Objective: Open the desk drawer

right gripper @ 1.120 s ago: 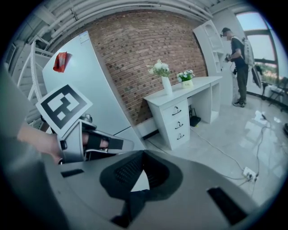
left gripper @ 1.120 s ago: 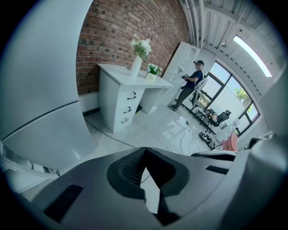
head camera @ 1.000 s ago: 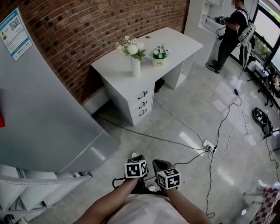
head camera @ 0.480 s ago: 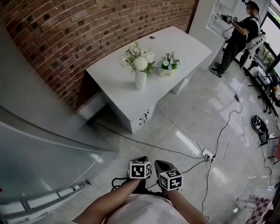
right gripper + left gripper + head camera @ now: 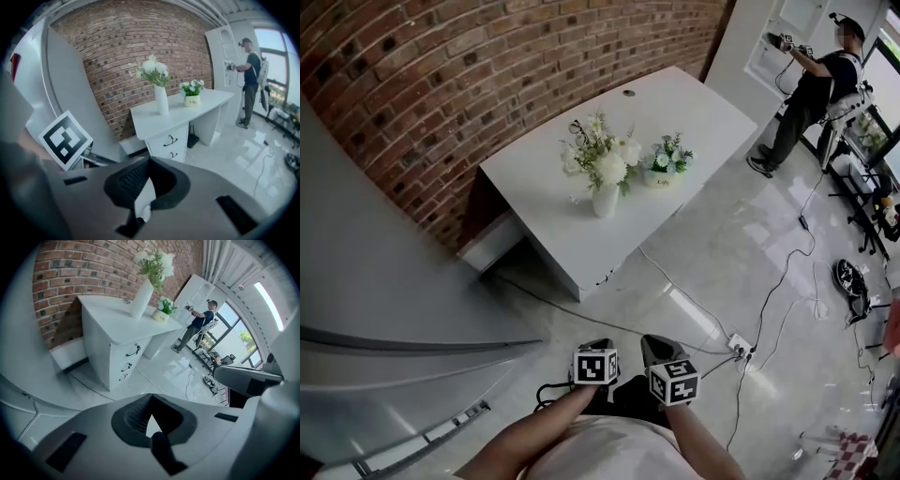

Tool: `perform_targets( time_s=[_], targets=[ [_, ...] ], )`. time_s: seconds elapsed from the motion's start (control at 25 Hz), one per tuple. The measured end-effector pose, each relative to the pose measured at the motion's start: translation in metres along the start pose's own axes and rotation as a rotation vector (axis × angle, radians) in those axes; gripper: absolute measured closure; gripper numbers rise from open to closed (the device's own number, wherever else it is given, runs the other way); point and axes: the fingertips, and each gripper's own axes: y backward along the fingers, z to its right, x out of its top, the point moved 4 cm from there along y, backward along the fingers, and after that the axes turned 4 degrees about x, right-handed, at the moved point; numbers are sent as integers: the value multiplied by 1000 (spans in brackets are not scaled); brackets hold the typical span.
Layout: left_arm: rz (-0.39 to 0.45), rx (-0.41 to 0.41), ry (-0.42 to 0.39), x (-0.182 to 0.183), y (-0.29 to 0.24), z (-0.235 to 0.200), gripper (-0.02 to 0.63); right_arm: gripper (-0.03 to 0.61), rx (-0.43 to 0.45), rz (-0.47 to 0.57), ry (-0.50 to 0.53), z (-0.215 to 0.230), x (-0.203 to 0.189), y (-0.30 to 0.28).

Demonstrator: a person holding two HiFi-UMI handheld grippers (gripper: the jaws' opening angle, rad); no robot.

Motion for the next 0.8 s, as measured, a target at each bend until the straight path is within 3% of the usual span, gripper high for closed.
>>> perform_targets(
  time_s=[0.08,0.32,0.52,0.8],
  targets=[
    [-3,2,9,0,-5,2,607,563,2,-6,50,5,7,-2],
    [-11,42,-10,11,-23,11,607,563,74,-55,67,32,12,-24],
    [30,124,99,35,-34,12,607,563,170,-139,126,58,12,-46],
    [34,172,-21,48,-84,12,607,563,238,-215,160,92,-8,-63]
  ],
)
